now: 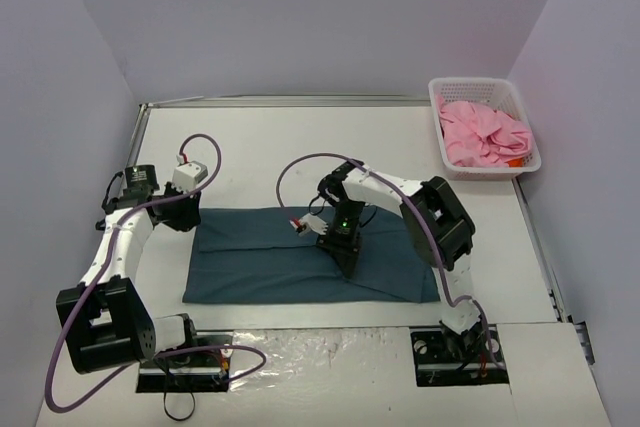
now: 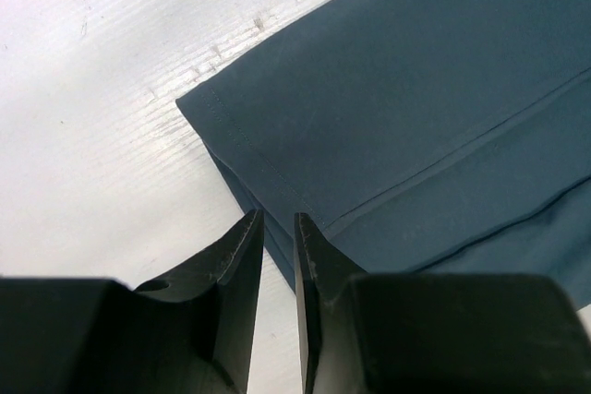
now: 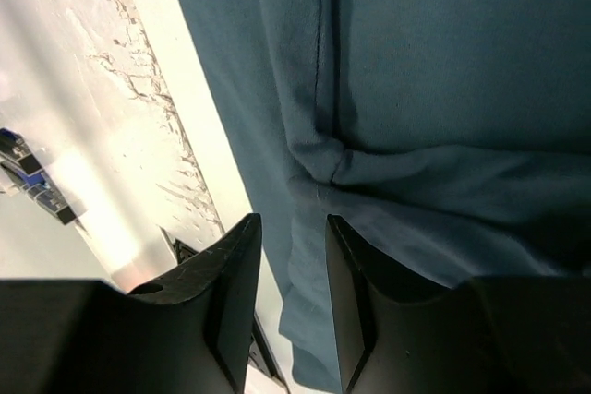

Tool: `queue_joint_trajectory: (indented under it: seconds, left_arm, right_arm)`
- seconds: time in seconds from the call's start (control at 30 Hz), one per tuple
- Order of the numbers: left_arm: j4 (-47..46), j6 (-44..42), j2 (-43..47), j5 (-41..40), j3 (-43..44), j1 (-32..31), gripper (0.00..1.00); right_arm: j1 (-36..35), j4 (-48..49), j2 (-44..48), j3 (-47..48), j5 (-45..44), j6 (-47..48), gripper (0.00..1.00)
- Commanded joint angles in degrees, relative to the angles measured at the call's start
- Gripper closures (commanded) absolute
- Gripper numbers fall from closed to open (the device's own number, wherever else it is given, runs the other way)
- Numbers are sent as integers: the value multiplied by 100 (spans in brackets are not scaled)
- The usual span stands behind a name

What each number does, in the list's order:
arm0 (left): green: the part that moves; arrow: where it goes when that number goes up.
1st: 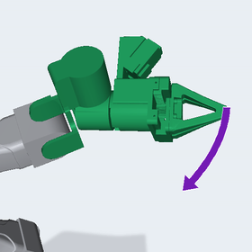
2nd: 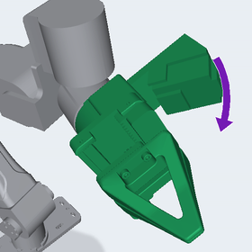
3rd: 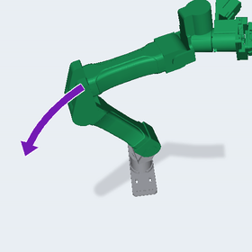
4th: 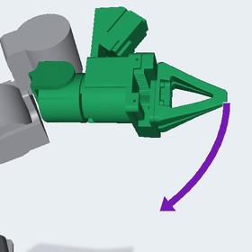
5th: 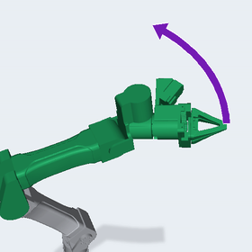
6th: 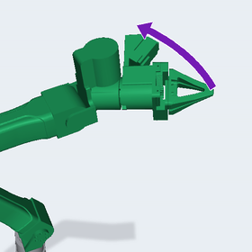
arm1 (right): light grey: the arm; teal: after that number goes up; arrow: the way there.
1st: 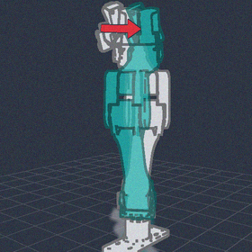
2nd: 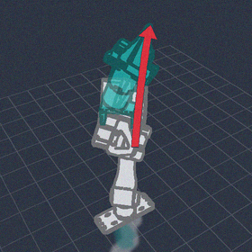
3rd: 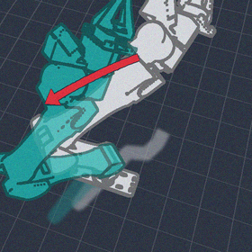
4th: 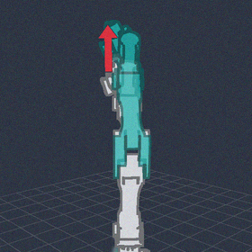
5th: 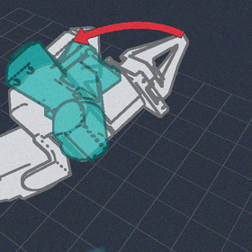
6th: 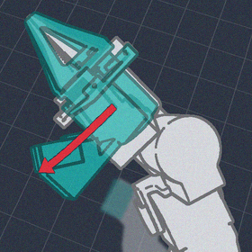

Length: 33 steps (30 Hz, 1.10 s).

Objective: Fold and stack the t-shirts
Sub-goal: Fold the other side of the tshirt into a rectangle, then rotate the tshirt 90 degrees

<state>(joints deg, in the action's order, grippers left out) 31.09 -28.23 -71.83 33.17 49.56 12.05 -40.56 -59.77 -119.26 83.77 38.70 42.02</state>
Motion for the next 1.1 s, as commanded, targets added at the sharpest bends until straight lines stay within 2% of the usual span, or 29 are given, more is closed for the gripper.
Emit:
queue_joint_trajectory:
  seconds: [0.0,0.23,0.3,0.33,0.37,0.43,0.73,1.07]
  left_arm:
    - [2,19,134,67,36,-19,81]
    - [169,-34,152,111,220,-19,80]
    - [178,-42,143,120,256,-19,80]
    - [195,-51,135,128,299,-19,81]
    - [213,-42,117,155,326,-19,81]
    - [248,-42,99,164,379,-19,81]
    - [292,-25,82,164,537,-19,81]
    - [257,-86,55,155,502,-19,81]
  right_arm:
    - [65,-360,693,8,-116,-45,69]
    - [750,-386,1572,-387,-345,-45,68]
    - [1100,-387,1809,-633,-503,-1,72]
    - [1198,-369,1871,-729,-573,17,75]
    - [1286,-369,1959,-922,-730,34,89]
    - [1497,-334,2047,-1125,-872,69,100]
    - [2051,132,2065,-1811,-1707,-115,100]
    - [2569,571,1187,-1786,-1998,-71,100]
